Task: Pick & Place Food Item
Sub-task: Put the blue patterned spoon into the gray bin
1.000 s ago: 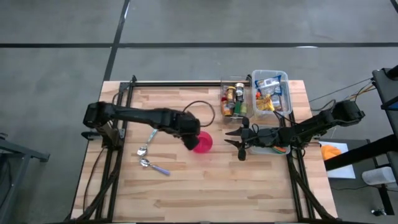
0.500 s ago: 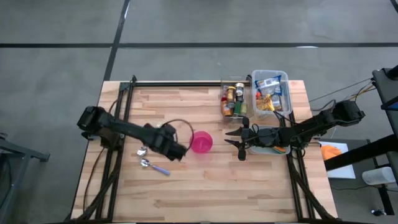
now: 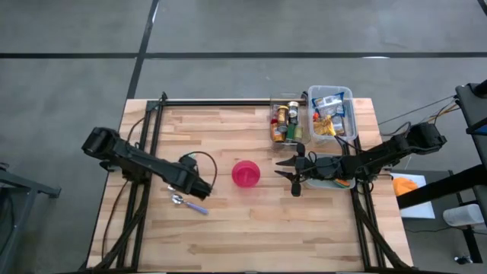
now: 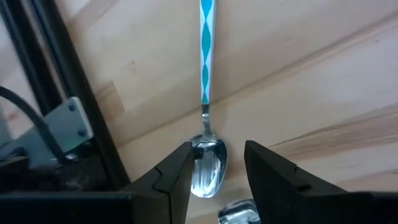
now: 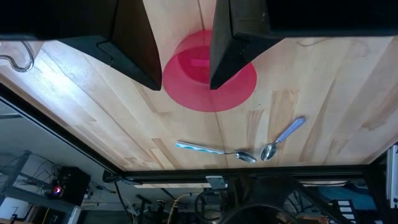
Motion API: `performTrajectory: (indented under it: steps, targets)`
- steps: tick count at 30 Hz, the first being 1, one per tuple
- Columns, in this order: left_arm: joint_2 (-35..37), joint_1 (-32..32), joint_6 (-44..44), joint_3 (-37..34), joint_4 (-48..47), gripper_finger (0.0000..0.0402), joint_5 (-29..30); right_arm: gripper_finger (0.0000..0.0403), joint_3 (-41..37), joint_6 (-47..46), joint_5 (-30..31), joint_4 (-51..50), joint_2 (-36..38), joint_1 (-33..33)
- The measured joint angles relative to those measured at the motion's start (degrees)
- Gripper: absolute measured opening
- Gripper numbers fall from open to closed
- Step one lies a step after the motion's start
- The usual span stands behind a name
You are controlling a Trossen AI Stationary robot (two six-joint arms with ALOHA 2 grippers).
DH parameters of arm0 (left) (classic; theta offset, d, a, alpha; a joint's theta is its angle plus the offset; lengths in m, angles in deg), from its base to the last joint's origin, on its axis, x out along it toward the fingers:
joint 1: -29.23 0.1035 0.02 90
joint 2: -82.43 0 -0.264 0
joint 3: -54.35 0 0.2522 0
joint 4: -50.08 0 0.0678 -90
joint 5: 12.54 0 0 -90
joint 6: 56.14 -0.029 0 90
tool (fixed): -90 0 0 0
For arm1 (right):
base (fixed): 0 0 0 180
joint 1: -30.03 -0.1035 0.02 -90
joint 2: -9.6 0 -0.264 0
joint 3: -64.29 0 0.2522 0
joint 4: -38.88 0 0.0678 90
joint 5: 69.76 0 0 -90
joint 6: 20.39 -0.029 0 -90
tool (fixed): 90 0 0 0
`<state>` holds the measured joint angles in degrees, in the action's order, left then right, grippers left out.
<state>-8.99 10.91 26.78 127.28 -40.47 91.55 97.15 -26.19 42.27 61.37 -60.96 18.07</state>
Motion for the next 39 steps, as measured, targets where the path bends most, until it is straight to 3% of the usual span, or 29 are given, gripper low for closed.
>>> performTrajectory:
  steps: [8,15,33,39]
  targets:
    - [9.7,0.4,0.0,-14.3,14.7,0.0146,-0.3,0.013,0.0,0.0,0.0,0.0,0.0,0.0]
    - [15.1,2.3,-0.2,-23.1,20.6,0.0146,-2.1,0.013,0.0,0.0,0.0,0.0,0.0,0.0]
    - [16.0,6.1,-6.9,-30.2,32.0,0.0145,-1.9,0.013,0.0,0.0,0.0,0.0,0.0,0.0]
    - [15.9,6.1,-6.9,-30.0,32.4,0.0109,-2.1,0.013,0.0,0.0,0.0,0.0,0.0,0.0]
